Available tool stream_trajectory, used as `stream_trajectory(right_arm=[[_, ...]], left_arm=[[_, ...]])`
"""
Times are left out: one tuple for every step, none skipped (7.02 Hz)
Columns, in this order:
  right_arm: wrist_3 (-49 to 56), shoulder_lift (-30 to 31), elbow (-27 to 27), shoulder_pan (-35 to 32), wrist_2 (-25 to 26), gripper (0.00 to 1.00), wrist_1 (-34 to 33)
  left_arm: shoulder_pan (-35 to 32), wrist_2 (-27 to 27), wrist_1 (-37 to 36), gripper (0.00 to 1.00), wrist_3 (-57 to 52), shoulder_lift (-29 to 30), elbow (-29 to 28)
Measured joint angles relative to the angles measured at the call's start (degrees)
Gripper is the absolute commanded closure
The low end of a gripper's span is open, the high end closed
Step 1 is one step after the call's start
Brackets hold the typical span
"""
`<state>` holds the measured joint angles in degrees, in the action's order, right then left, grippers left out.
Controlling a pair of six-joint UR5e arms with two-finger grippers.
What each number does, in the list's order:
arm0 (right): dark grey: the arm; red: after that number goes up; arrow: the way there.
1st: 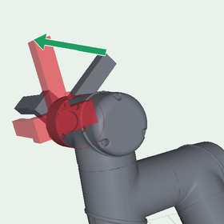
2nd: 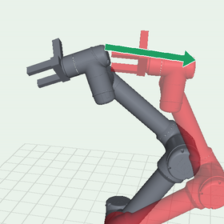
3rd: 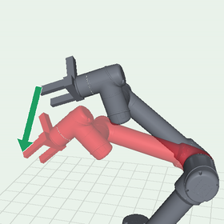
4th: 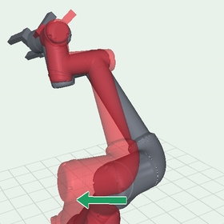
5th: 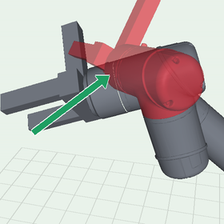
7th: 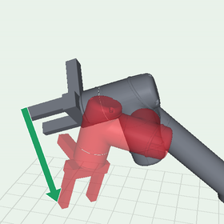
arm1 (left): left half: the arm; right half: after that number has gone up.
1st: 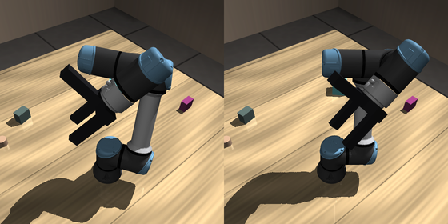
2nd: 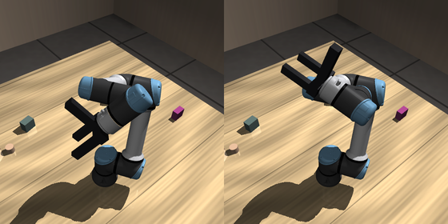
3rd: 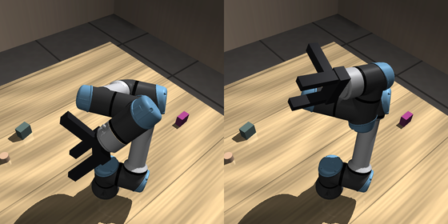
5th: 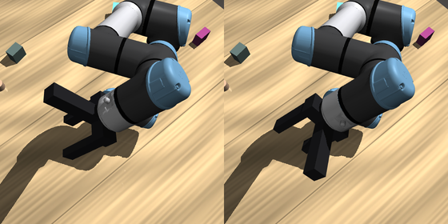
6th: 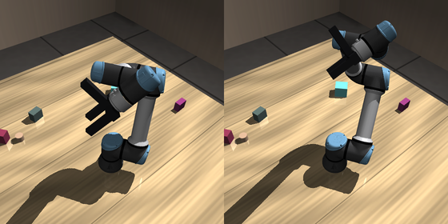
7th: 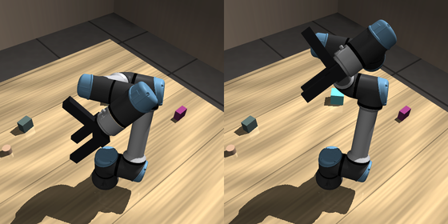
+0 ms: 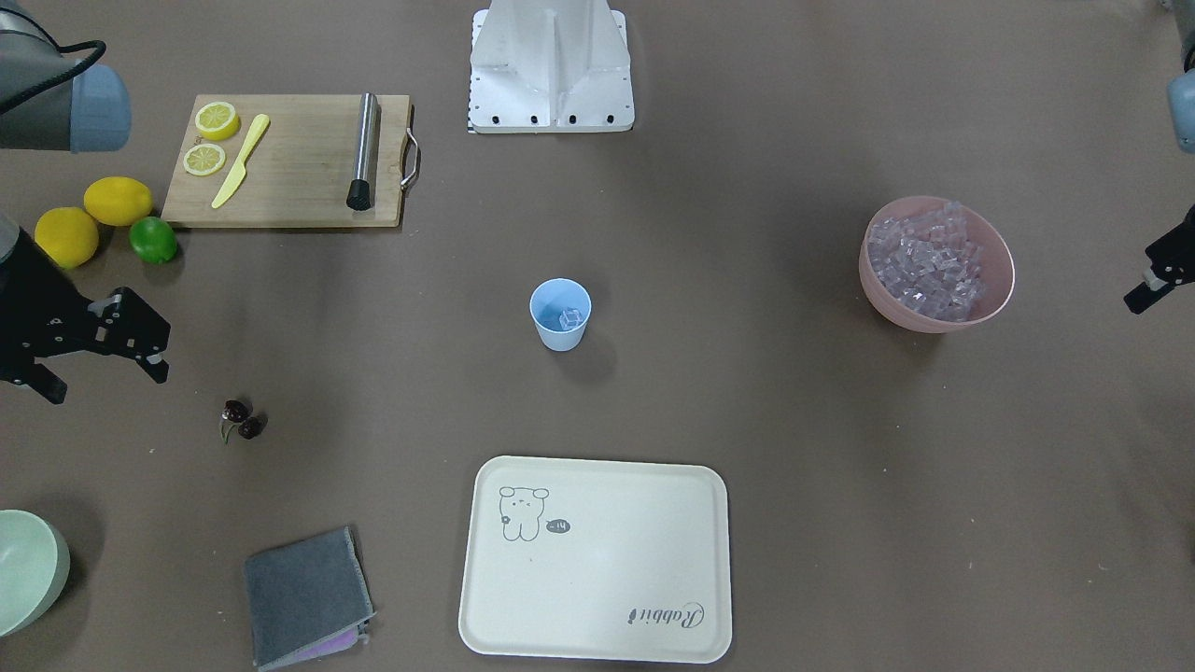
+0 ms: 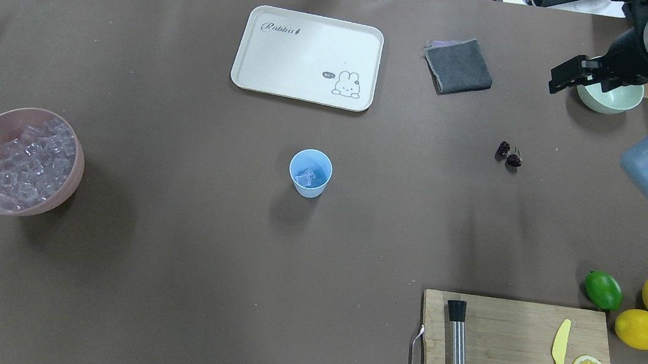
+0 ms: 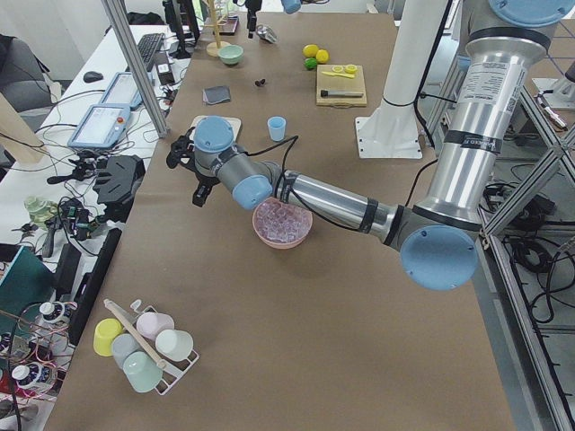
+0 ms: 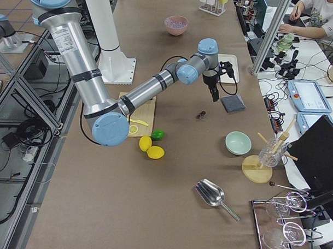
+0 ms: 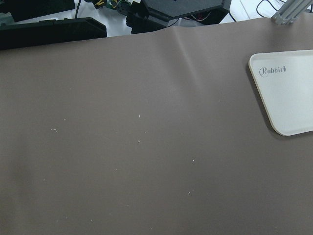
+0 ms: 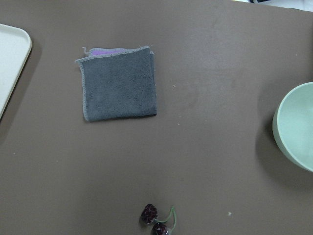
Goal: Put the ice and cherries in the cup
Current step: 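Retract the left arm while the right gripper reaches toward the dark cherries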
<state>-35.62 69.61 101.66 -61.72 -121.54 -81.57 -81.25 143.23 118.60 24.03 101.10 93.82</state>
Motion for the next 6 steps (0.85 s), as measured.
stream_trajectory(right_arm=[[-0.9, 0.0, 0.3, 1.3, 0.5, 0.0, 0.0], [-1.8, 0.0, 0.1, 3.3, 1.5, 0.0, 0.0], [-2.4, -0.2, -0.3, 5.6, 2.8, 0.0, -0.1], [-2.7, -0.1, -1.1, 7.6, 4.5, 0.0, -0.1], [-2.7, 0.1, -2.4, 9.0, 6.0, 0.0, -0.1], [-2.7, 0.2, -4.3, 10.2, 7.1, 0.0, -0.1]], left_arm=[[-0.2, 0.0, 0.0, 0.02, -0.1, -0.3, -0.5], [-0.9, 0.2, -0.1, 0.02, -0.2, -0.8, -0.8], [-2.0, 0.3, -0.1, 0.02, -0.1, -1.5, -1.0], [-2.6, 0.4, -0.1, 0.02, -0.1, -1.8, -0.9], [-2.9, 0.6, 0.0, 0.02, -0.1, -1.9, -0.7], [-3.1, 0.6, 0.0, 0.02, 0.0, -1.9, -0.5]])
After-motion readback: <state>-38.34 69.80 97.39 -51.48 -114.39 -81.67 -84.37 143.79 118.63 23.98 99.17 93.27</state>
